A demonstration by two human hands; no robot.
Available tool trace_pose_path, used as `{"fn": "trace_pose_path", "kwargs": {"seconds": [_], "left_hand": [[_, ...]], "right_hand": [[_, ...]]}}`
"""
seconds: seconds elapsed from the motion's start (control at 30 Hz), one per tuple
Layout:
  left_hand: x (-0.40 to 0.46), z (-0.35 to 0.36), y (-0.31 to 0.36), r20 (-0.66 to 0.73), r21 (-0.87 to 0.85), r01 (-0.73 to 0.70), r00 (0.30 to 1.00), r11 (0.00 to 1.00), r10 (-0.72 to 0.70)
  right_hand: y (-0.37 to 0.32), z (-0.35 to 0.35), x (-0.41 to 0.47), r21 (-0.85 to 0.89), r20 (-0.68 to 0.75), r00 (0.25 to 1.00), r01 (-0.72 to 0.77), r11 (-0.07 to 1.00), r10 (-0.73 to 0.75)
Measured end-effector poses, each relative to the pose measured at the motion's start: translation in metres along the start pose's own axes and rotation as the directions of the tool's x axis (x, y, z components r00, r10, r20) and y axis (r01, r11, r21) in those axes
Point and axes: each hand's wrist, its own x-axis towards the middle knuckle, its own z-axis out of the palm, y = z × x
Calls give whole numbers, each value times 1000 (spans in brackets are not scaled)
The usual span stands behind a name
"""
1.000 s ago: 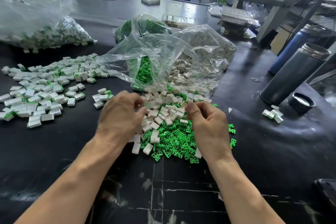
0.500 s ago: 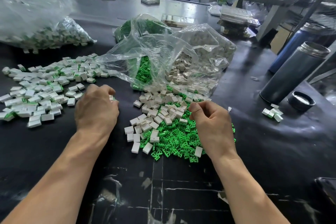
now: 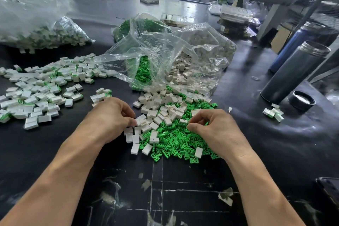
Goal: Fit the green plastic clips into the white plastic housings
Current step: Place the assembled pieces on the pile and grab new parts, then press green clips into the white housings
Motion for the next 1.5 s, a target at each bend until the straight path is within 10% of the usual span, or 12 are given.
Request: {"fn": "trace_pose_path", "kwargs": {"seconds": [0.73,1.0,1.5], "left_hand": [[-9,3,9,2,35,-38,999,999,38],[-13,4,18,-161,-252,-164,979,954,126],[-30,27,43,-9,-800,-183,956,571,294]], "right_hand": [[-11,13,-4,-243,-104,988,88,966,-117],[-6,6,-3,-219,-47,996,69,973,-81],[-12,10,-6,-184,-163,974,128,974,-159]]}}
